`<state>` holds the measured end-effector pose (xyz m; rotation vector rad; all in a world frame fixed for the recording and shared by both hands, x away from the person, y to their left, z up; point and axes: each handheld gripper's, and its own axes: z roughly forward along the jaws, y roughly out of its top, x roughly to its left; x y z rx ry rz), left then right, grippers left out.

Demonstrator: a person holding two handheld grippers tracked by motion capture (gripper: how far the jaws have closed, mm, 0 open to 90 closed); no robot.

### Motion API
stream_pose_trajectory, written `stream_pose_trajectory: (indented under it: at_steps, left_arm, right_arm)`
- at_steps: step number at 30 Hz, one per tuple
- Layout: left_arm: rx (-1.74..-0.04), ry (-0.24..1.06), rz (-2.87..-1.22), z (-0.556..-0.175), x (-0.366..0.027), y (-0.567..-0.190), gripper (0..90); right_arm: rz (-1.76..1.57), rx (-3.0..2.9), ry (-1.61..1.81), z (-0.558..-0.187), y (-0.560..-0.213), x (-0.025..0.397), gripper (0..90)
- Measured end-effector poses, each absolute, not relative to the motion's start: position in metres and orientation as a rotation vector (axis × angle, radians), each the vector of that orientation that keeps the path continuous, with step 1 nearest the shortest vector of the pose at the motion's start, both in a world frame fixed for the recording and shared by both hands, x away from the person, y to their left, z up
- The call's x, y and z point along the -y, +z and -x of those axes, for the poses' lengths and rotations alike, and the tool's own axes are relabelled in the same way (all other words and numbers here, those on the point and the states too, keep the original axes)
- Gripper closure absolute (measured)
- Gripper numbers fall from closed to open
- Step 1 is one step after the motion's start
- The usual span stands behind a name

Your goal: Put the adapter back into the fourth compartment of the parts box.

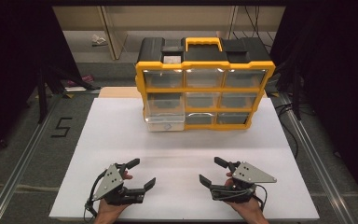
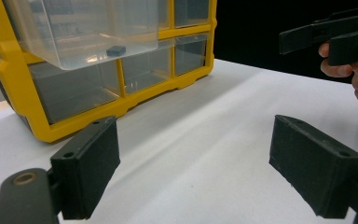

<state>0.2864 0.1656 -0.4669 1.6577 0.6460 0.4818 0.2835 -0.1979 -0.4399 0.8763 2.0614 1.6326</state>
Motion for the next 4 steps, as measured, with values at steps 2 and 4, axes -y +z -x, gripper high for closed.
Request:
stream_pose_trajectory:
  at_steps: [2, 4]
  left_arm:
    - [-0.647, 0.480, -1.656, -0.2865, -0.1656, -0.4669, 15.4]
    - [-0.648, 0.480, -1.656, -0.2867, -0.1655, -0.4670, 15.4]
  right_arm:
    - [-0.876, -2.061, 1.632, -0.2839, -0.4403, 0.1978, 21.4]
    - [-0.878, -2.063, 1.633, -0.2841, -0.4402, 0.1983, 21.4]
